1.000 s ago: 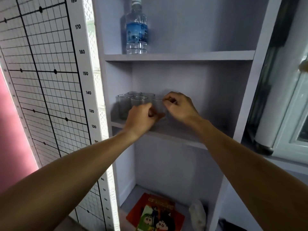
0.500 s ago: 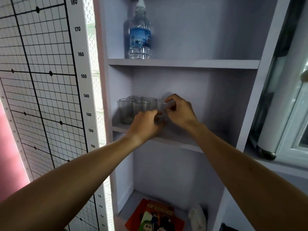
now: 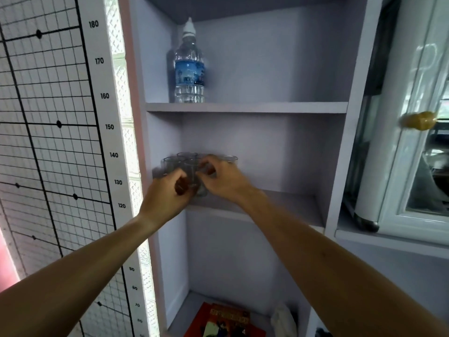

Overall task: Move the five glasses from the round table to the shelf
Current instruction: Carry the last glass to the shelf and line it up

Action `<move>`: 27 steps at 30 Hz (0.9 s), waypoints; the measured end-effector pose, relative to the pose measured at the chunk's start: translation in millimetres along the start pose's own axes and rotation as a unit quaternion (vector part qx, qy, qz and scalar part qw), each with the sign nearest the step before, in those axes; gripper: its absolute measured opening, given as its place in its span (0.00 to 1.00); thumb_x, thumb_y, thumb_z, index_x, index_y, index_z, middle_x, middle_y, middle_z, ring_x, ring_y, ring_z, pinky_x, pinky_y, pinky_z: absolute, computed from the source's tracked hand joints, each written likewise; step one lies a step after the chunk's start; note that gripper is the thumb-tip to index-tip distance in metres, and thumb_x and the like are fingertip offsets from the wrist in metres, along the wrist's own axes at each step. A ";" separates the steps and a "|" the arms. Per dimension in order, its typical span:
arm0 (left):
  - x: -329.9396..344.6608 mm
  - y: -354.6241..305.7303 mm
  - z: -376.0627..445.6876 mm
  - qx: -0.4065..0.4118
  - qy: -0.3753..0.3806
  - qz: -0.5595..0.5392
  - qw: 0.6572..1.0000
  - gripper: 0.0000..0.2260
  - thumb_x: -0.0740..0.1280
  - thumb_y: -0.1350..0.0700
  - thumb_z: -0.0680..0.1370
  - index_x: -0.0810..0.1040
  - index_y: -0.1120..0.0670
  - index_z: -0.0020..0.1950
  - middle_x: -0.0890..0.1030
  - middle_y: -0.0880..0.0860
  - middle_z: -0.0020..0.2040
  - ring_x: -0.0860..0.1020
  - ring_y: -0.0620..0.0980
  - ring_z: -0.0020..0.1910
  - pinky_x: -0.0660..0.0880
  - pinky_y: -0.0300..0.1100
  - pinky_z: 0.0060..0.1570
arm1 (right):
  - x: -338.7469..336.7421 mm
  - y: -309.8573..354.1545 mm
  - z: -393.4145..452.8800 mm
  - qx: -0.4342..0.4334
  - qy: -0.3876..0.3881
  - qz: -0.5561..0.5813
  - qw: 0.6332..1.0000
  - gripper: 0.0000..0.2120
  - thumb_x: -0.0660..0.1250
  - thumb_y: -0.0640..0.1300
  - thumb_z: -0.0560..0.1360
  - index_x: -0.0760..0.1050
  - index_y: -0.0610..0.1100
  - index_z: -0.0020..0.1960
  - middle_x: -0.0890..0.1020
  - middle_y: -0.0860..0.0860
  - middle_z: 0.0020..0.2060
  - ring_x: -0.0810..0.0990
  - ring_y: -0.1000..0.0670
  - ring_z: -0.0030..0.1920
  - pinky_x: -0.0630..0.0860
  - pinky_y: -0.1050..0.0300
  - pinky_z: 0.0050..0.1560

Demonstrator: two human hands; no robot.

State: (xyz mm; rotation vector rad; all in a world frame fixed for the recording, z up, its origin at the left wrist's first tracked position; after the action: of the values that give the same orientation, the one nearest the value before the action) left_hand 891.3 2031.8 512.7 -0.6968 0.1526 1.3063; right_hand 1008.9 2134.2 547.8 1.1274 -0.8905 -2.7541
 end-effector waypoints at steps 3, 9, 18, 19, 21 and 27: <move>2.1 0.4 -0.7 -0.003 0.002 0.007 1.000 0.11 0.72 0.43 0.73 0.70 0.41 0.41 0.79 0.37 0.34 0.80 0.36 0.36 0.68 0.24 0.30 | -7.9 1.1 -4.0 -0.011 -0.030 -0.023 0.999 0.06 0.68 0.50 0.74 0.76 0.50 0.50 0.84 0.51 0.46 0.82 0.47 0.47 0.80 0.49 0.52; 22.4 -34.8 1.1 0.066 -0.027 0.019 0.997 0.16 0.73 0.40 0.69 0.67 0.43 0.39 0.76 0.41 0.33 0.75 0.43 0.33 0.73 0.40 0.31 | -42.4 -9.6 -28.1 -0.016 -0.076 -0.056 0.995 0.07 0.63 0.54 0.69 0.71 0.52 0.43 0.81 0.53 0.39 0.79 0.48 0.41 0.77 0.55 0.42; 79.9 -82.6 16.6 0.065 0.040 -0.024 0.997 0.12 0.71 0.39 0.68 0.70 0.42 0.38 0.77 0.40 0.34 0.77 0.39 0.35 0.71 0.38 0.31 | -92.1 -52.7 -56.8 0.078 -0.136 -0.062 0.986 0.09 0.61 0.58 0.67 0.67 0.53 0.38 0.76 0.54 0.33 0.76 0.49 0.35 0.76 0.51 0.35; 84.6 -84.3 18.0 0.058 0.047 -0.026 0.997 0.11 0.71 0.40 0.69 0.71 0.42 0.39 0.78 0.40 0.35 0.77 0.39 0.35 0.73 0.39 0.32 | -94.4 -56.0 -58.6 0.090 -0.137 -0.051 0.985 0.08 0.62 0.57 0.67 0.69 0.53 0.40 0.77 0.54 0.34 0.77 0.49 0.36 0.78 0.51 0.36; 90.6 -86.1 18.7 0.048 0.059 -0.028 0.997 0.09 0.72 0.44 0.70 0.75 0.45 0.42 0.80 0.42 0.39 0.78 0.41 0.38 0.77 0.43 0.37 | -96.8 -61.0 -60.6 0.106 -0.136 -0.029 0.985 0.07 0.65 0.54 0.69 0.71 0.55 0.46 0.80 0.54 0.39 0.79 0.51 0.39 0.80 0.54 0.38; 94.1 -86.1 16.7 0.036 0.086 -0.032 0.995 0.15 0.73 0.46 0.72 0.80 0.50 0.55 0.84 0.48 0.50 0.82 0.46 0.48 0.78 0.41 0.46 | -99.4 -62.5 -58.7 0.100 -0.145 -0.029 0.984 0.12 0.68 0.43 0.74 0.71 0.51 0.56 0.82 0.51 0.43 0.81 0.52 0.42 0.83 0.54 0.42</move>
State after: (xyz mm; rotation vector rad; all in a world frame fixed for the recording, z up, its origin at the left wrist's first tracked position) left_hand 992.5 2111.2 513.8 -0.7470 0.3126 1.1744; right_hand 1131.4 2181.0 544.6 0.7949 -1.2062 -2.9832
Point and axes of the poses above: each hand's wrist, its own z-axis towards the middle knuckle, its own x-axis out of the palm, y = z × x, the point moved 6 cm from there along z, towards the middle knuckle
